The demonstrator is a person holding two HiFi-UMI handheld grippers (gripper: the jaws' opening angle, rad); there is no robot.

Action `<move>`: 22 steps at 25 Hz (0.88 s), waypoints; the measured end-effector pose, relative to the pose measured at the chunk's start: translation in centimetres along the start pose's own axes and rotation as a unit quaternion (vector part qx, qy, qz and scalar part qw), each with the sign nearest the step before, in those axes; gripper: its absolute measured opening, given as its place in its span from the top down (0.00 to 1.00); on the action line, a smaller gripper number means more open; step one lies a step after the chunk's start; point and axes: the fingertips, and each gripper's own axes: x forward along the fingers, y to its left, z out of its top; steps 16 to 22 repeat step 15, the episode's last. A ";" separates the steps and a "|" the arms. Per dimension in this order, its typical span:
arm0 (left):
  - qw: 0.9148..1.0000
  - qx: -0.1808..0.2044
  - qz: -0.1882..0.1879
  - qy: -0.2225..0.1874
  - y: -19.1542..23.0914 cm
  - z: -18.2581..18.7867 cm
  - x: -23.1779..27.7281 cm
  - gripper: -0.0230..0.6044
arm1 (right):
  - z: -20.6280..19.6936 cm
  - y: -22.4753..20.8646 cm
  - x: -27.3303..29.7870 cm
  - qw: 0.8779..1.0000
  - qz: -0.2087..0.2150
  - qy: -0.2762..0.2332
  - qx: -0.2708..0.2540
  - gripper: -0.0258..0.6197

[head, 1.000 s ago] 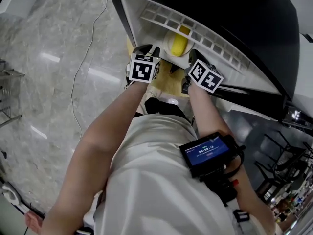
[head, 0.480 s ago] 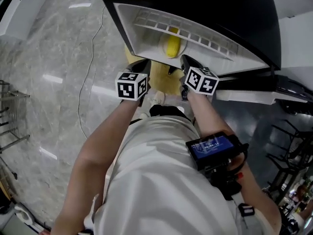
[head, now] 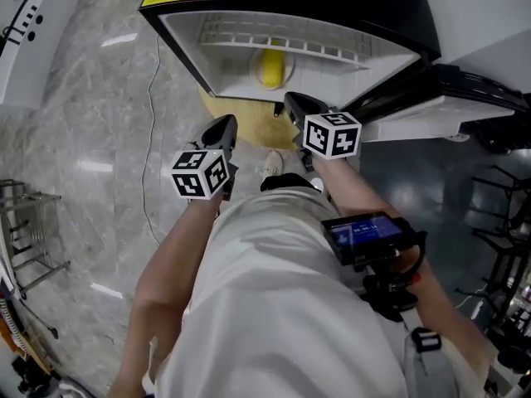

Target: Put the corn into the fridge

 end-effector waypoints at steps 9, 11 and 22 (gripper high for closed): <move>0.998 0.050 -0.043 -0.022 -4.1 -0.5 -3.7 0.95 | -0.9 4.7 -4.5 0.998 0.055 -0.018 -0.035 0.95; 0.997 0.053 -0.051 -0.025 -4.8 -0.8 -4.8 0.95 | -1.2 5.4 -5.7 0.997 0.066 -0.025 -0.029 0.95; 0.997 0.039 -0.059 -0.028 -6.1 -2.1 -6.7 0.95 | -2.5 6.3 -8.2 0.996 0.078 -0.029 -0.014 0.95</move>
